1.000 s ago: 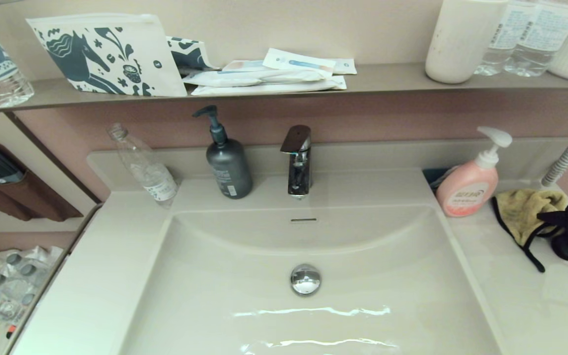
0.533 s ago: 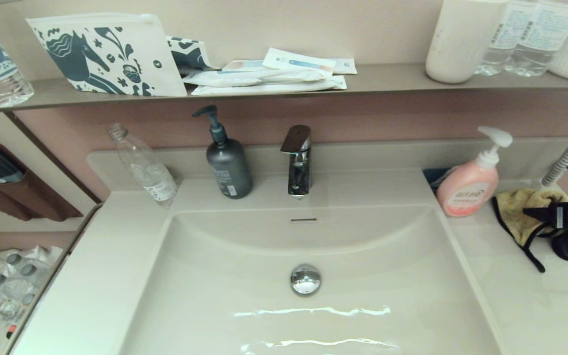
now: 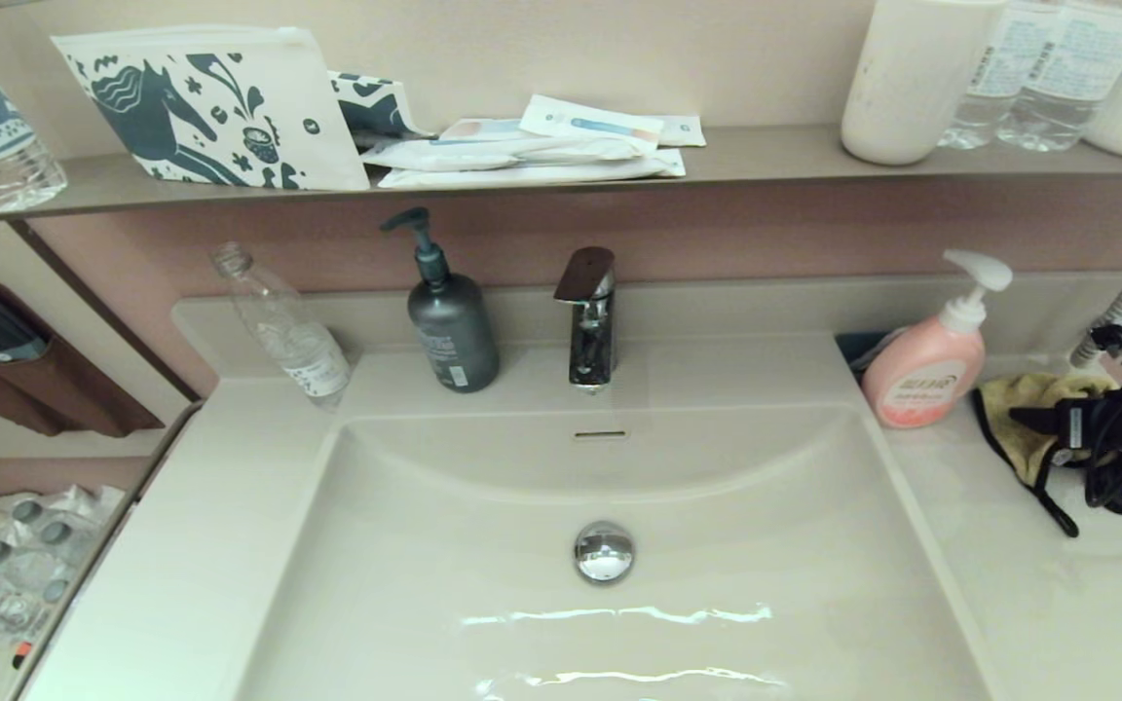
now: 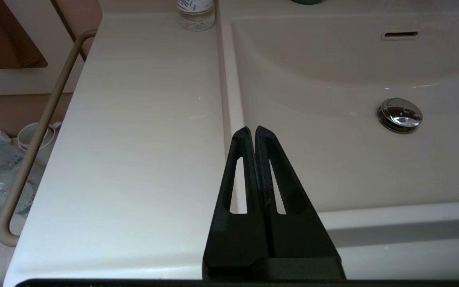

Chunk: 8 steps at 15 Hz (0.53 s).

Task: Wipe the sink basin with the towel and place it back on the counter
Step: Pick up the cloth

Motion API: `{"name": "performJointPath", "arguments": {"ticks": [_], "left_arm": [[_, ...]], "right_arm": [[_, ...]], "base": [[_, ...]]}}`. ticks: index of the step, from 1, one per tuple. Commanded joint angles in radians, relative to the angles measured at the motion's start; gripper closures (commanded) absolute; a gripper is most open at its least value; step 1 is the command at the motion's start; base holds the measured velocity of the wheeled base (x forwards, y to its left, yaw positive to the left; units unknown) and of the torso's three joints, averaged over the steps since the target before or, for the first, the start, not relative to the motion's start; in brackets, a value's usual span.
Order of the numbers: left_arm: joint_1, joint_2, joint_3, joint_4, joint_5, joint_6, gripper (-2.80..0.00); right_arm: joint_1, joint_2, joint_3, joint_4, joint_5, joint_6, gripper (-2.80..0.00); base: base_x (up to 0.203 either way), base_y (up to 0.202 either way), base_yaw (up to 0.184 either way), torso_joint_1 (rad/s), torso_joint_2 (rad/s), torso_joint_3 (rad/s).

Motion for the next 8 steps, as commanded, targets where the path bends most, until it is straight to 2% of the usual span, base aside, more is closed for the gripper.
{"name": "performJointPath", "arguments": {"ticks": [1,2,8], "left_arm": [[0.0,0.002,0.0,0.0,0.0,0.0,0.0],[0.0,0.002,0.0,0.0,0.0,0.0,0.0],[0.0,0.002,0.0,0.0,0.0,0.0,0.0]], "right_arm": [[0.004,0.007,0.0,-0.008,0.001,-0.001,-2.8],[0.004,0.004,0.0,-0.008,0.001,0.0,0.0],[-0.008,-0.065,0.043,0.001,0.0,0.001,0.0]], "base": [[0.0,0.0,0.0,0.0,0.0,0.0],[0.0,0.0,0.0,0.0,0.0,0.0],[0.0,0.0,0.0,0.0,0.0,0.0]]}}
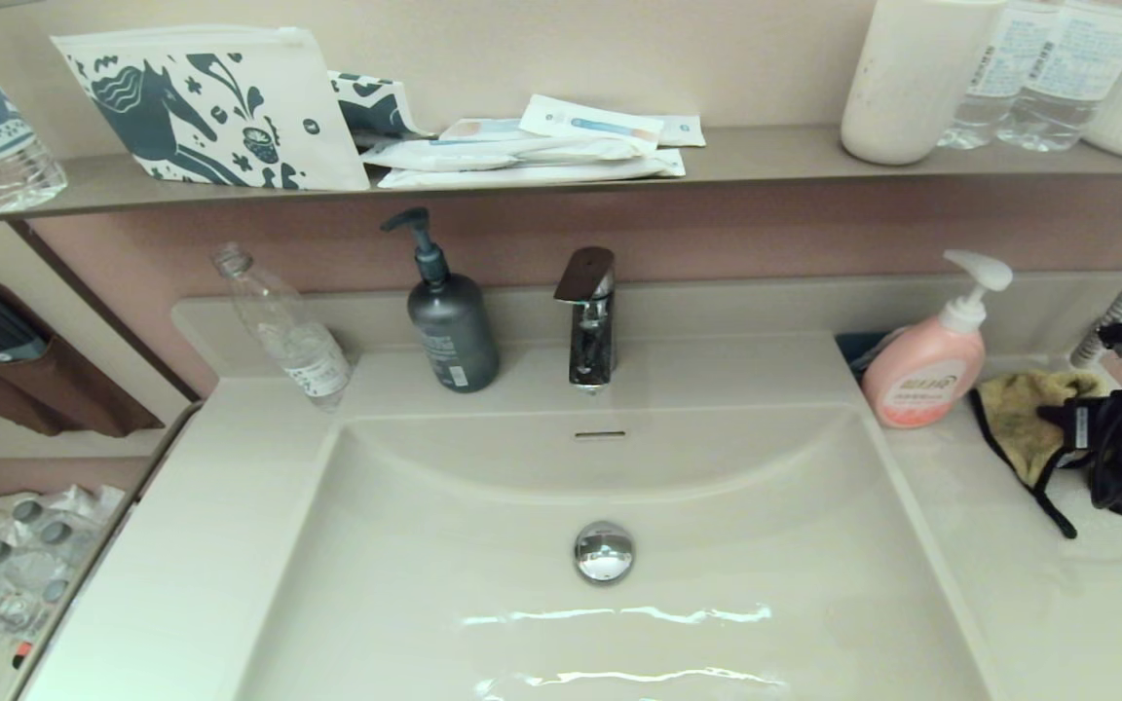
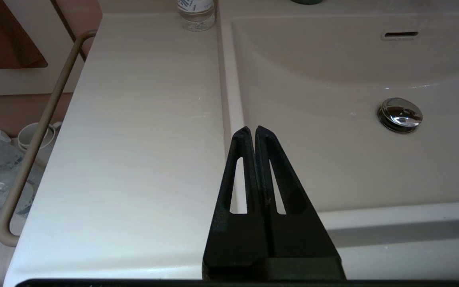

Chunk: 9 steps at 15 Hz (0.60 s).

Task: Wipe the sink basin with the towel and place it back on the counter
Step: Pick up the cloth

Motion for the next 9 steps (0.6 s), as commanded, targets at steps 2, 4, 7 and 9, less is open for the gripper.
{"name": "performJointPath", "arguments": {"ticks": [2,4,7,9], "left_arm": [[0.0,0.002,0.0,0.0,0.0,0.0,0.0],[0.0,0.002,0.0,0.0,0.0,0.0,0.0],[0.0,0.002,0.0,0.0,0.0,0.0,0.0],[0.0,0.002,0.0,0.0,0.0,0.0,0.0]], "right_arm": [[-0.012,-0.084,0.063,-0.001,0.002,-0.001,0.0],[-0.031,-0.134,0.113,-0.002,0.001,-0.001,0.0],[-0.086,-0.229,0.146,0.016,0.002,0.0,0.0],[-0.106,-0.322,0.147,0.1,0.006,0.0,0.0]], "base": [[0.0,0.0,0.0,0.0,0.0,0.0],[0.0,0.0,0.0,0.0,0.0,0.0],[0.0,0.0,0.0,0.0,0.0,0.0],[0.0,0.0,0.0,0.0,0.0,0.0]]}}
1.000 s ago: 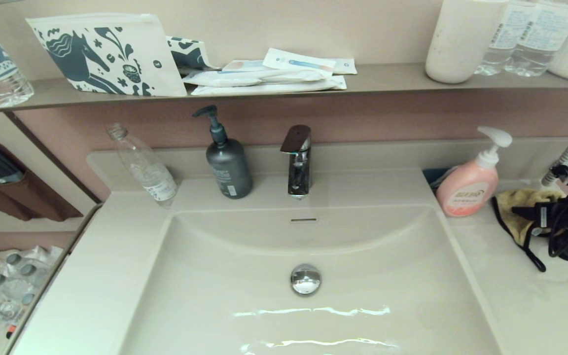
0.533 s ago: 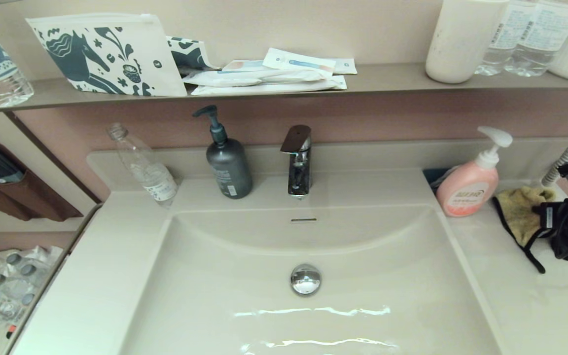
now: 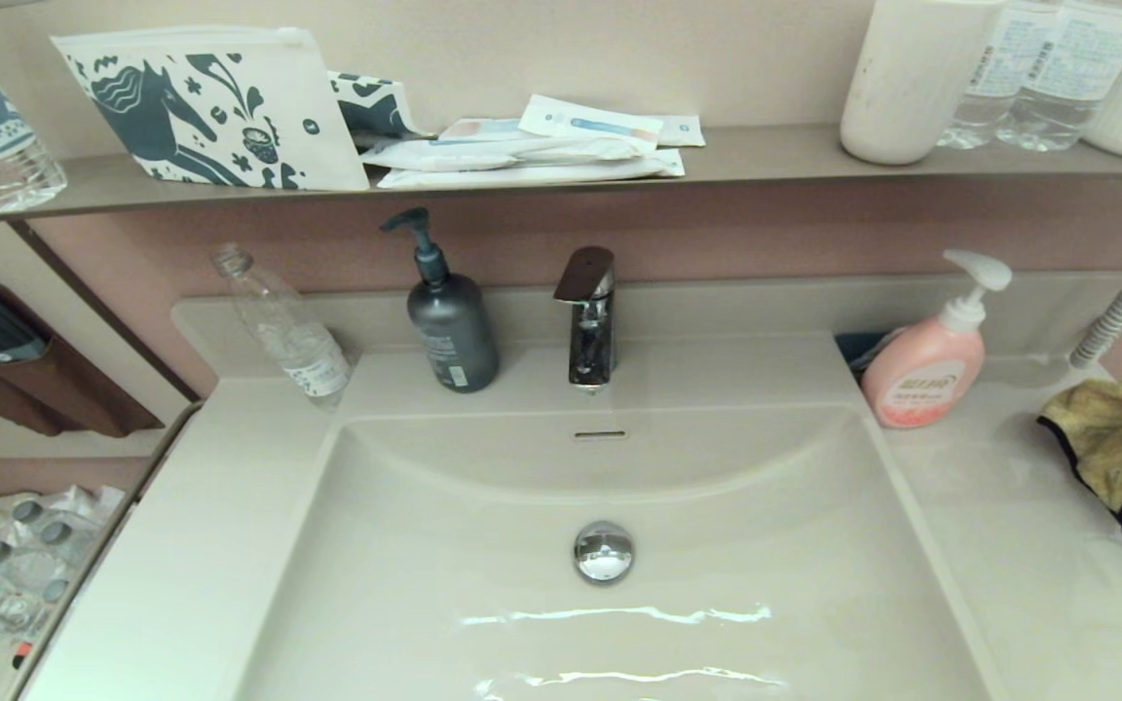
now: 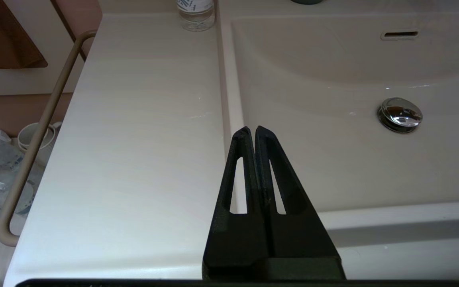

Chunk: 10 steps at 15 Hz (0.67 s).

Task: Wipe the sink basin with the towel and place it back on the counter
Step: Pick up the cloth, then wipe the sink

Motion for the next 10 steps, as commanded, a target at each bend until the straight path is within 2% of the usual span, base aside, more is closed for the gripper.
{"name": "performJointPath", "arguments": {"ticks": [1,6,10], "left_arm": [[0.0,0.002,0.0,0.0,0.0,0.0,0.0],[0.0,0.002,0.0,0.0,0.0,0.0,0.0],[0.0,0.002,0.0,0.0,0.0,0.0,0.0]], "right_arm": [[-0.017,-0.144,0.001,0.075,0.007,-0.001,0.0],[0.004,-0.354,-0.016,0.299,0.018,0.003,0.0],[0.172,-0.488,-0.126,0.655,0.015,0.127,0.0]], "base": [[0.0,0.0,0.0,0.0,0.0,0.0],[0.0,0.0,0.0,0.0,0.0,0.0],[0.0,0.0,0.0,0.0,0.0,0.0]]}}
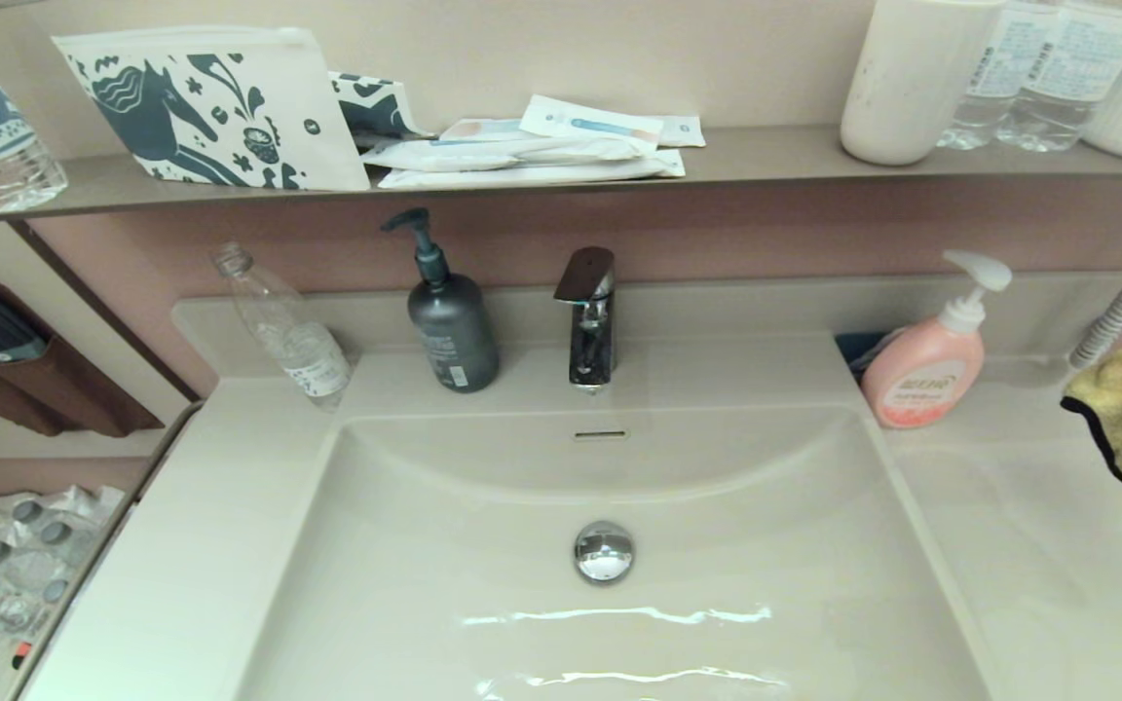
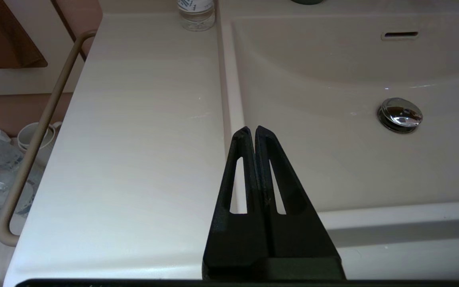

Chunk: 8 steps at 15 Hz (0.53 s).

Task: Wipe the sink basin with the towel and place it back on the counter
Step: Wipe the sink

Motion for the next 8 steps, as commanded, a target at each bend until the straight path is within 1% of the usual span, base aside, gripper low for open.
{"name": "performJointPath", "arguments": {"ticks": [1,2,3,5,8], "left_arm": [[0.0,0.002,0.0,0.0,0.0,0.0,0.0],[0.0,0.002,0.0,0.0,0.0,0.0,0.0],[0.0,0.002,0.0,0.0,0.0,0.0,0.0],[0.0,0.002,0.0,0.0,0.0,0.0,0.0],[0.0,0.002,0.0,0.0,0.0,0.0,0.0]], "right_arm": [[0.097,-0.095,-0.055,0.15,-0.004,0.039,0.0],[0.148,-0.112,-0.065,0.184,-0.013,0.06,0.0],[0.22,-0.13,-0.07,0.215,-0.039,0.08,0.0],[0.369,-0.15,-0.074,0.264,-0.117,0.134,0.0],[0.6,-0.144,-0.076,0.313,-0.251,0.25,0.0]], "base": [[0.0,0.0,0.0,0.0,0.0,0.0],[0.0,0.0,0.0,0.0,0.0,0.0],[0.0,0.0,0.0,0.0,0.0,0.0],[0.0,0.0,0.0,0.0,0.0,0.0],[0.0,0.0,0.0,0.0,0.0,0.0]]}}
